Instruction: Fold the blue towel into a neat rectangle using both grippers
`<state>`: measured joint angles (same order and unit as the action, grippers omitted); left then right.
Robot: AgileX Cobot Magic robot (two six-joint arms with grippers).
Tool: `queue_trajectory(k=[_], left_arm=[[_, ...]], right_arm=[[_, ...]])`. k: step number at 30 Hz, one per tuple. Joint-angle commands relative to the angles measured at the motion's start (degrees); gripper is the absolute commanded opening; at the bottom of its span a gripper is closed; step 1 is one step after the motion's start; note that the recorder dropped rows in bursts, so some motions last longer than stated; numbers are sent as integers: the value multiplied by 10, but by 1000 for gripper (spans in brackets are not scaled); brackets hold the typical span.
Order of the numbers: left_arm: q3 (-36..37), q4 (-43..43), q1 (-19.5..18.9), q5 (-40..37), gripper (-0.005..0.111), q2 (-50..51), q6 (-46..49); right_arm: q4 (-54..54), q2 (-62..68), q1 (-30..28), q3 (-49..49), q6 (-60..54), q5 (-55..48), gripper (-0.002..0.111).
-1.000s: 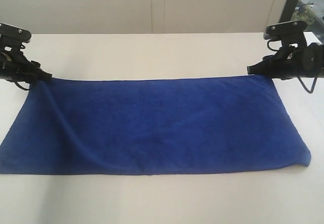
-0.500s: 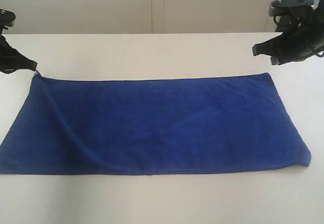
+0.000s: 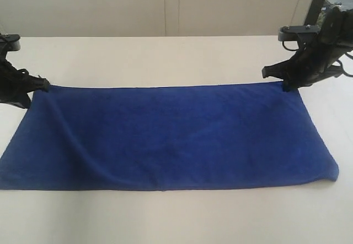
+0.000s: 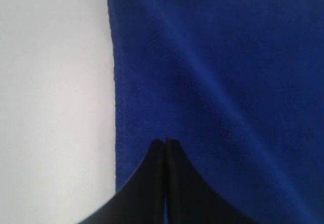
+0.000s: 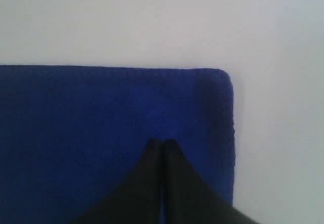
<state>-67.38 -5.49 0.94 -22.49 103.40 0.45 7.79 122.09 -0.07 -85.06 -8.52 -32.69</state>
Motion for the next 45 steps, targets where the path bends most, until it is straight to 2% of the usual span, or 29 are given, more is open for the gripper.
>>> queue_trajectory(k=[1, 13, 21, 32, 37, 40, 43, 45], left_arm=[[10, -16, 12, -11, 0, 2, 15], [23, -14, 12, -46, 0, 65, 31], [23, 50, 12, -90, 0, 73, 34], [10, 60, 12, -72, 0, 72, 37], [-27, 60, 12, -139, 0, 3, 40], [-26, 48, 12, -194, 0, -42, 45], [0, 29, 17, -234, 0, -67, 55], [55, 29, 43, -229, 0, -81, 58]], right_arm=[[2, 22, -5, -3, -2, 27, 0], [0, 35, -5, -3, -3, 37, 0], [0, 35, -5, -3, -3, 35, 0], [-2, 30, -5, -4, -3, 33, 0], [-3, -32, -5, -4, -3, 18, 0], [-3, -69, -5, -4, -3, -60, 0], [-3, -89, -5, 10, -3, -124, 0], [-1, -107, -5, 50, -3, -124, 0]])
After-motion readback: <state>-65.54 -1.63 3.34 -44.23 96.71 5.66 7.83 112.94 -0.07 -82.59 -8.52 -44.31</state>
